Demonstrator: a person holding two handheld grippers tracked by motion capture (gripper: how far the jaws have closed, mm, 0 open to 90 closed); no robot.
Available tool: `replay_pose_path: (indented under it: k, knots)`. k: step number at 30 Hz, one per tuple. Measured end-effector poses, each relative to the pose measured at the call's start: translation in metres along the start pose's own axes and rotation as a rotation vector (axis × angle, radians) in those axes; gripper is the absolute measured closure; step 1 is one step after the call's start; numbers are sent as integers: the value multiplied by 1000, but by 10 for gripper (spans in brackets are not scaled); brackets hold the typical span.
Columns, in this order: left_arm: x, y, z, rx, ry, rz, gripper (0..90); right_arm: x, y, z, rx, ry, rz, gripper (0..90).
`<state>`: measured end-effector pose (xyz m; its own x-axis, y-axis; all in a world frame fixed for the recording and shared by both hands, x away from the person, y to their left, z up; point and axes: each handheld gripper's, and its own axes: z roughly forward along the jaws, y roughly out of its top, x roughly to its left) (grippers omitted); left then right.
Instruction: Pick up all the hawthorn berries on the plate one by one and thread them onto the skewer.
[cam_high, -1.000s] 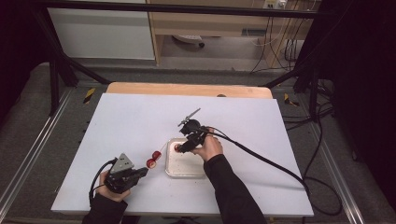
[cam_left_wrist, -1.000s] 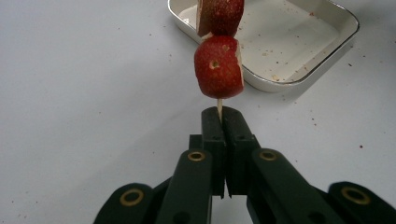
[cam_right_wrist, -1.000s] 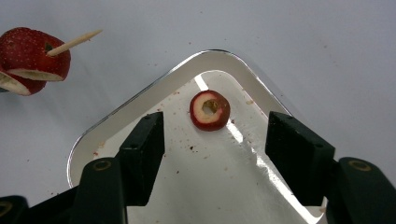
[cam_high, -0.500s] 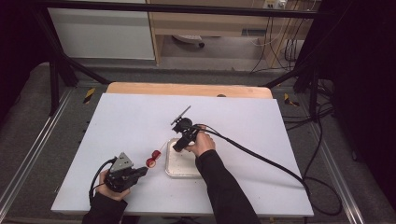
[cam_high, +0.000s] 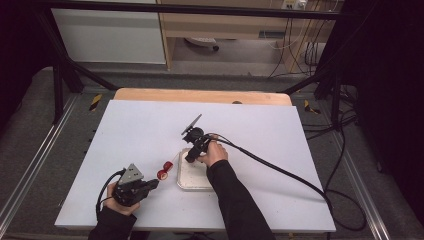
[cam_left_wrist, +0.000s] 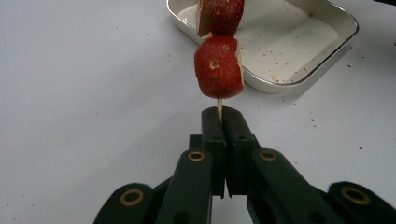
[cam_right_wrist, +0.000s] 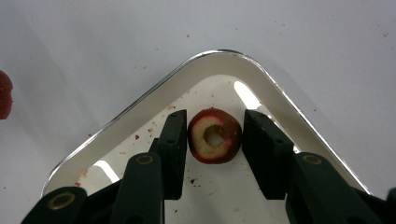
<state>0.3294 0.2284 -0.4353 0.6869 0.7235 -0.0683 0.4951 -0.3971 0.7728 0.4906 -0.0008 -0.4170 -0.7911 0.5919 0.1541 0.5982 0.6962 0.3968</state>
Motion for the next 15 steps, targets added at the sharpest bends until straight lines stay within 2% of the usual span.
replay_pose_path:
  k: [8, 15]
  knots:
    - [-1, 0, 0, -2, 0, 1, 886, 0, 0, -1, -8, -7, 10, 617]
    - [-2, 0, -1, -11, 2, -1, 886, 3, -2, -18, -52, 8, 44, 619]
